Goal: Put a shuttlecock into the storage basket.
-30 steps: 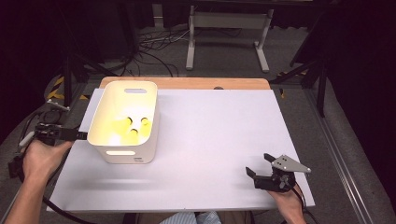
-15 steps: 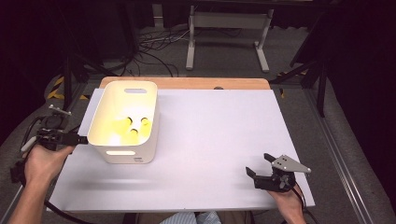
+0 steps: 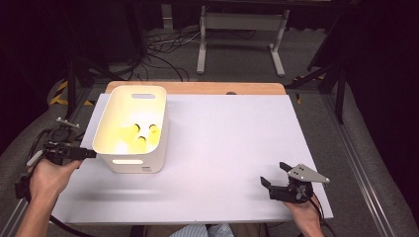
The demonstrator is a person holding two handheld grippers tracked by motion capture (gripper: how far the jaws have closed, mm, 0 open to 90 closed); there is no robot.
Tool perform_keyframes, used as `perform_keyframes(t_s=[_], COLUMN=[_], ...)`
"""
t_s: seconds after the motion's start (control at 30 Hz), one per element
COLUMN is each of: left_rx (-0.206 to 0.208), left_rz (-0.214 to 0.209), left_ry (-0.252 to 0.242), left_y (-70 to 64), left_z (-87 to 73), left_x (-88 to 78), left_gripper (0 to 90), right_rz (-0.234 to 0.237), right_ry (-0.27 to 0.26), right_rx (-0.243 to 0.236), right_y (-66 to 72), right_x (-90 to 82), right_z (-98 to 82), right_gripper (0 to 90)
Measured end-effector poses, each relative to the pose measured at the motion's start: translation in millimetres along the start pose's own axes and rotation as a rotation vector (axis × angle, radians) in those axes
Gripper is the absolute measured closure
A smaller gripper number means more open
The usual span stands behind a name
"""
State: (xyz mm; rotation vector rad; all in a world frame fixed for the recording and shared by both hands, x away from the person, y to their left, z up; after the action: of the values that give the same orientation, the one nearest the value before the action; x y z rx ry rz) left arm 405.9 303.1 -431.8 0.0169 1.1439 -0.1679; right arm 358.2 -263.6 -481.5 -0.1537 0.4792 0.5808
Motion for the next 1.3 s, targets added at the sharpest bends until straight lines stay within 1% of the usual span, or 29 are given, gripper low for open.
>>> perform_keyframes(t_s=[0.4,0.67,0.93,1.07,1.3], left_rx=[0.017,0.017,0.017,0.025,0.032], left_rz=[-0.005,-0.007,-0.008,-0.009,-0.010], left_ry=[-0.003,-0.005,0.002,0.006,-0.004], left_y=[-6.4,-9.0,-10.9,-11.6,-17.1], left_z=[-7.0,-12.4,-18.9,-22.2,-28.9], left_x=[2.8,5.8,8.5,8.5,10.1], left_gripper=[44.1,44.1,44.0,44.0,43.9], right_rz=[-0.001,-0.002,-0.001,-0.002,-0.002], right_ry=[-0.002,-0.006,-0.006,-0.004,-0.006], right_rx=[0.000,0.000,-0.003,-0.003,-0.011], right_y=[0.1,-0.1,0.4,0.5,0.8], right_x=[-0.2,-0.6,-0.5,-0.4,-0.5], right_z=[0.2,0.6,0.8,0.7,1.1], right_gripper=[12.6,12.5,12.5,12.5,12.5])
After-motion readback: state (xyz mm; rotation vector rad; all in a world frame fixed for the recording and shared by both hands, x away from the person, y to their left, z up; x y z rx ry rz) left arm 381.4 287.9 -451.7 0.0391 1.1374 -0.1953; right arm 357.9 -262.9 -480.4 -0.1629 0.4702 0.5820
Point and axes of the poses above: each handheld gripper's, and its own axes: x roughly forward along the jaws, z roughly out of its top, y roughly to its left, the point moved 8 cm from there along x, roughly forward along the jaws, and after that the axes turned 2 degrees about z, right-handed, at the moved point
